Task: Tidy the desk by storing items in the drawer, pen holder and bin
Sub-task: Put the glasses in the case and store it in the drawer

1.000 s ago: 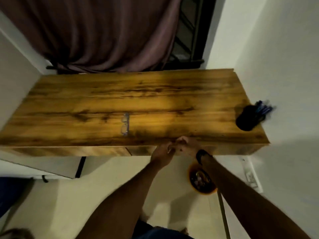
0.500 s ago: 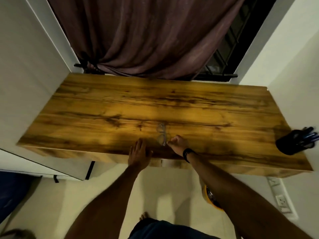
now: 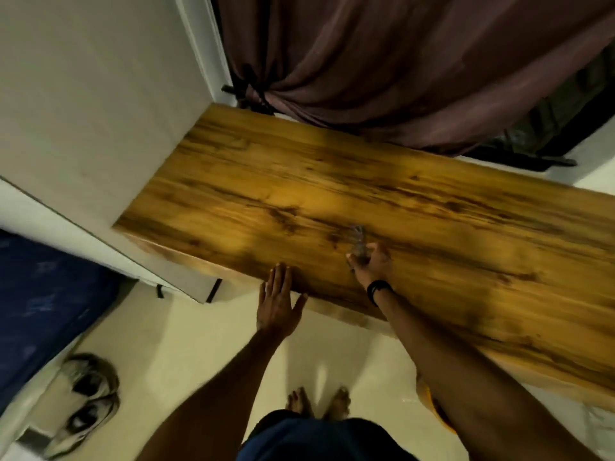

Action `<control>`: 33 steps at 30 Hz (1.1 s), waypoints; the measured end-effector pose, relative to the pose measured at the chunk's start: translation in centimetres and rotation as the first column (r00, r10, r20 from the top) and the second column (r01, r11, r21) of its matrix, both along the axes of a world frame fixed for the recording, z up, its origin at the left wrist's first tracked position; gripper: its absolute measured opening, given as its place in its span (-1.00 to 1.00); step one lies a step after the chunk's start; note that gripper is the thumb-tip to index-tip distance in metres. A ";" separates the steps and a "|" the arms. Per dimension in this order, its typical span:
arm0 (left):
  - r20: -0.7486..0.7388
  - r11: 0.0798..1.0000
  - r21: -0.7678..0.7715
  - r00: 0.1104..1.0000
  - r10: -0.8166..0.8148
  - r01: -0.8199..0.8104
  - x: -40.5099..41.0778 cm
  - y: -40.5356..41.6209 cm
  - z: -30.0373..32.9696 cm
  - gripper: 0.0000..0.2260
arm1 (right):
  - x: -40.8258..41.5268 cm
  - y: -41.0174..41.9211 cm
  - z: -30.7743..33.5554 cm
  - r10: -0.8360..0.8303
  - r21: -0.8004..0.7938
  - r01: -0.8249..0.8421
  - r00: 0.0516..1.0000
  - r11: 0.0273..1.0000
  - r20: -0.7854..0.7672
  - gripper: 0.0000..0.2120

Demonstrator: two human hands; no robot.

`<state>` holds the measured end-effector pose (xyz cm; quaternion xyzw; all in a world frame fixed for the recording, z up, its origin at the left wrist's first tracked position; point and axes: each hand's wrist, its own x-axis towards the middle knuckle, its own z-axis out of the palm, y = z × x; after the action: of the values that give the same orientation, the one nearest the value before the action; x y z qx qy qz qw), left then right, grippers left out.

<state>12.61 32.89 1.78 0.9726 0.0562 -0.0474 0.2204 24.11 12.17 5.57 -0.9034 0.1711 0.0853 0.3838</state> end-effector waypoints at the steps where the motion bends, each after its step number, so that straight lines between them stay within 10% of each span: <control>1: 0.001 0.998 -0.011 0.998 0.069 -0.069 -0.8 1.0 0.2 -0.28 | -0.3 0.8 0.2 -0.061 0.002 0.061 0.997 0.998 0.052 -0.51; 6: -0.121 0.880 -0.184 0.899 0.421 -0.437 -2.8 5.0 0.8 -0.38 | -4.4 4.1 0.9 -0.133 -0.022 0.142 0.964 0.990 0.230 -0.62; 11: -0.661 0.278 -0.544 0.608 0.440 -0.792 -1.4 8.4 -0.4 -0.48 | -8.2 7.7 0.7 -0.016 -0.114 0.038 0.982 0.993 0.190 -0.62; 19: -0.835 -0.328 -0.539 0.543 0.087 -0.776 1.5 13.6 -4.2 -0.32 | -13.3 14.7 -1.8 -0.143 0.179 0.131 0.988 0.975 0.055 -0.60; 33: -0.825 -0.627 -0.407 0.562 -0.061 -0.665 4.4 13.2 -10.8 -0.14 | -13.5 18.3 -3.2 -0.193 0.300 0.221 0.974 0.928 -0.121 -0.69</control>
<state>17.01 46.14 -8.99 0.1475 0.4312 -0.1918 0.8692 10.60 30.47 2.38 -0.8038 0.2668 0.1106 0.5201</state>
